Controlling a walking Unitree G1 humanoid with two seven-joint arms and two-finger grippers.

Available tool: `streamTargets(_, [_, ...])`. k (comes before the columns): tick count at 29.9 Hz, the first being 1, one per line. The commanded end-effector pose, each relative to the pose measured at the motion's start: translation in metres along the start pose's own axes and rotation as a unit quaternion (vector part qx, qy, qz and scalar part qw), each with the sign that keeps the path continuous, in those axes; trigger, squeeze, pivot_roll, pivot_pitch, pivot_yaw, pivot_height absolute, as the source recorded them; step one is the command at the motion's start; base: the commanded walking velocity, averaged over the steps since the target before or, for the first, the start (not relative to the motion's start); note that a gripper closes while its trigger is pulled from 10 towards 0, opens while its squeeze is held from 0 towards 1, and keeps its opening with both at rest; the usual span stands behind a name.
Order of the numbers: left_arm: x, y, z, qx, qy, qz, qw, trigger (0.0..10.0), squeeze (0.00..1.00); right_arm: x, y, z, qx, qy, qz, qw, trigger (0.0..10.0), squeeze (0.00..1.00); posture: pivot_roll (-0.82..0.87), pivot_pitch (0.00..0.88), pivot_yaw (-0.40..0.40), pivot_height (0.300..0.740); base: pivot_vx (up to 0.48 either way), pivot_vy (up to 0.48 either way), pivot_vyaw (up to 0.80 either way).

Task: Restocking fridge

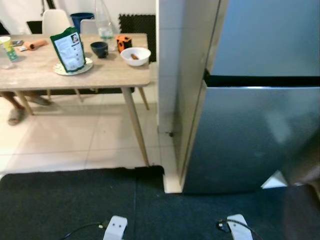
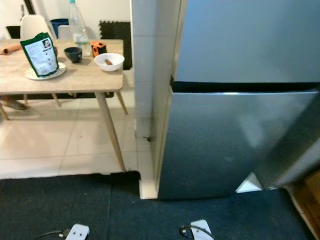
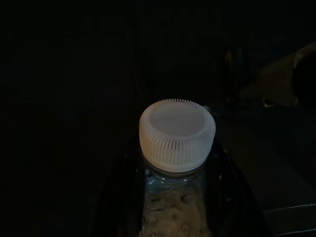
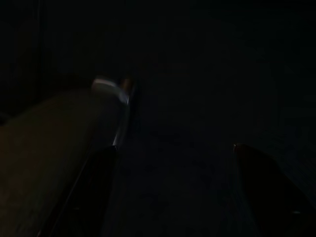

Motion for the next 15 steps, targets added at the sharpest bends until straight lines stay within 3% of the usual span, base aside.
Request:
streamTargets(1, [0.0083, 0.0015, -0.0033, -0.007, 0.0, -0.014, 1.0, 10.0, 0.0, -0.0068, -0.0008, -0.0088, -0.015, 0.001, 0.011, 1.0, 10.0, 0.0, -0.09, 0.071, -0.005, 0.74, 0.394, 0.0, 0.0])
streamTargets(12, [0.0083, 0.0018, -0.004, -0.007, -0.006, -0.009, 1.0, 10.0, 0.0, -0.0064, -0.0007, -0.0084, -0.014, 0.003, 0.011, 1.0, 10.0, 0.0, -0.09, 0.076, -0.006, 0.74, 0.388, 0.0, 0.0])
streamTargets(15, [0.0068, 0.0019, -0.0036, -0.004, -0.019, 0.001, 1.0, 10.0, 0.0, -0.0063, -0.0008, -0.0087, -0.014, 0.003, 0.01, 1.0, 10.0, 0.0, -0.1, 0.079, -0.008, 0.74, 0.089, 0.0, 0.0])
Point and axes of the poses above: a point about 5 cm out from each wrist's last joint towards the gripper, its own y axis pointing out of the wrist towards the gripper, its own z axis along the axis of the wrist's last joint, x = y × z, the point moved 4 cm from there along y, pointing out of the wrist towards the gripper, and after that the axes turned 10 degrees about -y, right-handed, at the moved point
